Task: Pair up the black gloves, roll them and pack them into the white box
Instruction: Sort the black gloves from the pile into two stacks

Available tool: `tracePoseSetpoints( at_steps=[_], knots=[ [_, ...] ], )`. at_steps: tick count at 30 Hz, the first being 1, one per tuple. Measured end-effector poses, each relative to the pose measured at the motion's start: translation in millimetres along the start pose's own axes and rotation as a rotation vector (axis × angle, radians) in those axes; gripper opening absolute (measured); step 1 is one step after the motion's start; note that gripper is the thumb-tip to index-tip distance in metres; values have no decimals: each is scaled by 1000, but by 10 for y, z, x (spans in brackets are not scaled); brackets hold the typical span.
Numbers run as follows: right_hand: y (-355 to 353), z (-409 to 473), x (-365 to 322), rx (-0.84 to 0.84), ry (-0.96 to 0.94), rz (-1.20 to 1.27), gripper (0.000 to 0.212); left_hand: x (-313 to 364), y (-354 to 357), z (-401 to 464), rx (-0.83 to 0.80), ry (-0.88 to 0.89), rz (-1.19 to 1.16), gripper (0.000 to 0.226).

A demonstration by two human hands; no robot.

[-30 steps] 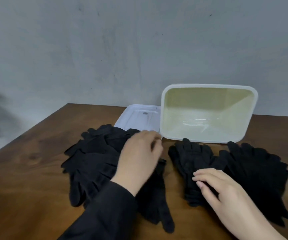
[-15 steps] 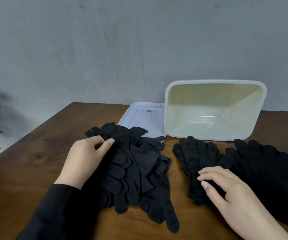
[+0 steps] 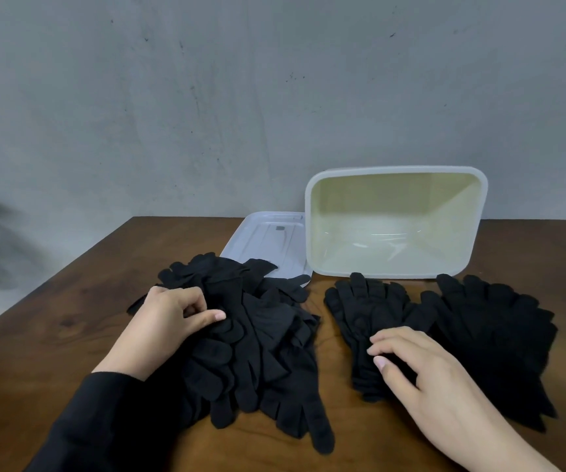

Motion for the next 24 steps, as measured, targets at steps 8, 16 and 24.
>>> tracePoseSetpoints(
  at_steps=[8, 16, 24],
  knots=[
    [-41, -9, -66, 13, 19, 23, 19, 894, -119, 33, 321, 12, -353, 47],
    [-169, -19, -202, 39, 143, 303, 39, 1468, 536, 53, -71, -297, -1157, 50],
    [-133, 23, -150, 210, 147, 508, 17, 1551, 886, -68, -444, -324, -1302, 48]
  ],
)
Point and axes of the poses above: each hand's wrist, its own z-axis towards the middle knuckle, its own y-axis out of the palm, x = y × z, the point moved 1 cm from there along z, towards the middle knuckle, and after that the axes turned 7 degrees about -y, right-handed, at the moved point
